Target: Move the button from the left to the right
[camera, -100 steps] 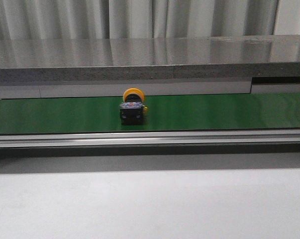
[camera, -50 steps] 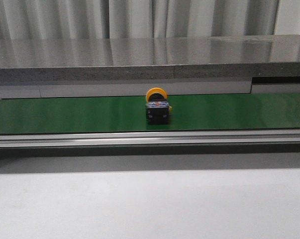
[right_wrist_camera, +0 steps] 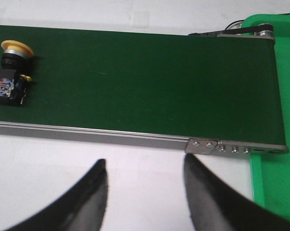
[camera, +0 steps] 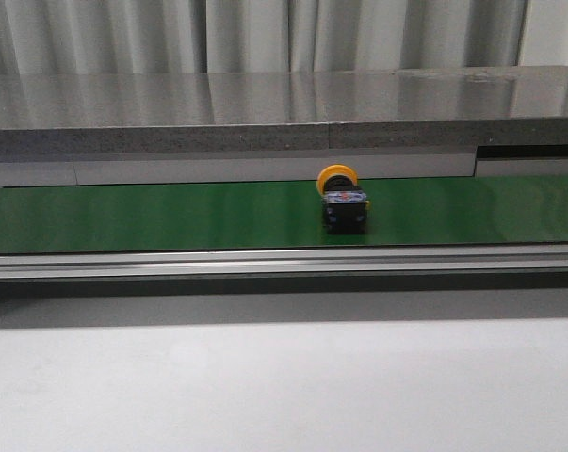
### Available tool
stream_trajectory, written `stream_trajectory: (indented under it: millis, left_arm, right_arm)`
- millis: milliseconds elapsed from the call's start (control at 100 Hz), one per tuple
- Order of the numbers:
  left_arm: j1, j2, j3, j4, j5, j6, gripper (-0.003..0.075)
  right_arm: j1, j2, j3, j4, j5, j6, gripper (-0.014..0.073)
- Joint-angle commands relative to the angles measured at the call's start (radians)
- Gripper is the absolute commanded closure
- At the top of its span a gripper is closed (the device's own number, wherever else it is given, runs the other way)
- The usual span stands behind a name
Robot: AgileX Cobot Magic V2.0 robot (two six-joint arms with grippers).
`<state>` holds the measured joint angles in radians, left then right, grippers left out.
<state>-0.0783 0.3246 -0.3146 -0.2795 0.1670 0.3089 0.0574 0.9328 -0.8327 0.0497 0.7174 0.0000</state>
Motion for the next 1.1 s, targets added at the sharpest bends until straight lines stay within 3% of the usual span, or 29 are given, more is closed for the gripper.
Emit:
stream_trajectory:
  millis: [0,80,410,1090]
  left_arm:
    - [-0.01,0.007,-0.028,-0.01,-0.084,0.0,0.074]
    - [-0.01,0.007,-0.028,-0.01,-0.084,0.0,0.074]
    - [-0.01,0.007,-0.028,-0.01,-0.084,0.0,0.074]
    - [-0.01,0.007,-0.028,-0.01,-0.084,0.0,0.074]
  right_arm:
    - [-0.006,-0.003,-0.037,0.012,-0.062,-0.007,0.0007]
    - [-0.006,-0.003,-0.037,0.029,-0.064,-0.007,-0.0045]
    - [0.016,0.062,-0.079,0.07,-0.076,-0.016,-0.0042]
    - [0.117,0.528,-0.324,0.067,-0.116,-0.026,-0.0042]
